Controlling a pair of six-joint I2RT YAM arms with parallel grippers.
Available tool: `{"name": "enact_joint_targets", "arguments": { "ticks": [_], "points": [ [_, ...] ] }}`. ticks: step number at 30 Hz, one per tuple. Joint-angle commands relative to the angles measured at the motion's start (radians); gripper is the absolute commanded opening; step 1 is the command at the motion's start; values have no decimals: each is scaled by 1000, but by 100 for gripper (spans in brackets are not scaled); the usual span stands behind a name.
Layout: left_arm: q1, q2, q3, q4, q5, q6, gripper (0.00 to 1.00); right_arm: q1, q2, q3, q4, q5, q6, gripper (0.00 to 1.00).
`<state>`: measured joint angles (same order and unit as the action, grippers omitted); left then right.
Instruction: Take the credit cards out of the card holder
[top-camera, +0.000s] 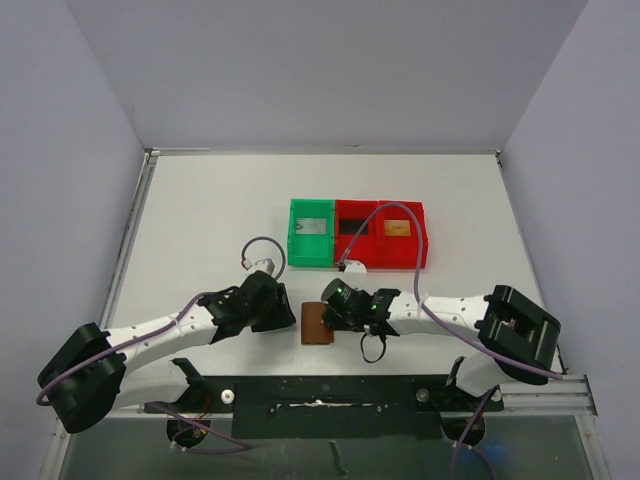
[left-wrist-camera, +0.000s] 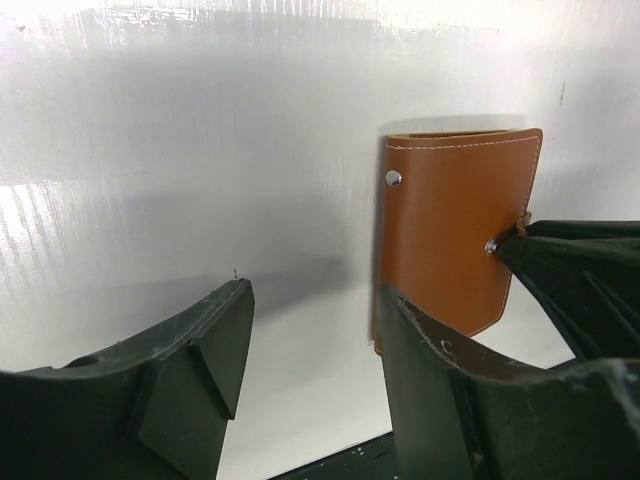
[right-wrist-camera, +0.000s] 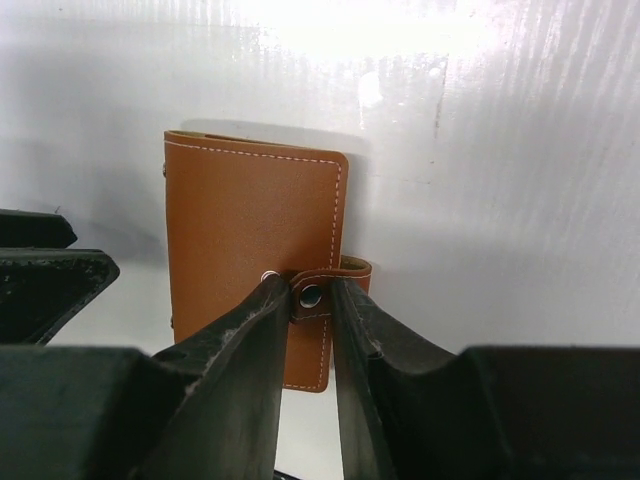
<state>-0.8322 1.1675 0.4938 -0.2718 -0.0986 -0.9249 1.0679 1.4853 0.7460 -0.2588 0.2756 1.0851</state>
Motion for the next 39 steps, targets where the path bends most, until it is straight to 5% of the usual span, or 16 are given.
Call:
{"name": "enact_joint_targets", "arguments": {
  "ticks": [1,15,39],
  "points": [
    [-5,-11,32,25,21,24,52,-7,-34,23,-60,60,-6,25],
    [-5,-24,26,57,34,16,53,-12,-147,-18,-186,131,45,24],
    [-5,-29,23,61,44,15,54,-85,-171,-103,2,-27,-32,19]
  ]
}}
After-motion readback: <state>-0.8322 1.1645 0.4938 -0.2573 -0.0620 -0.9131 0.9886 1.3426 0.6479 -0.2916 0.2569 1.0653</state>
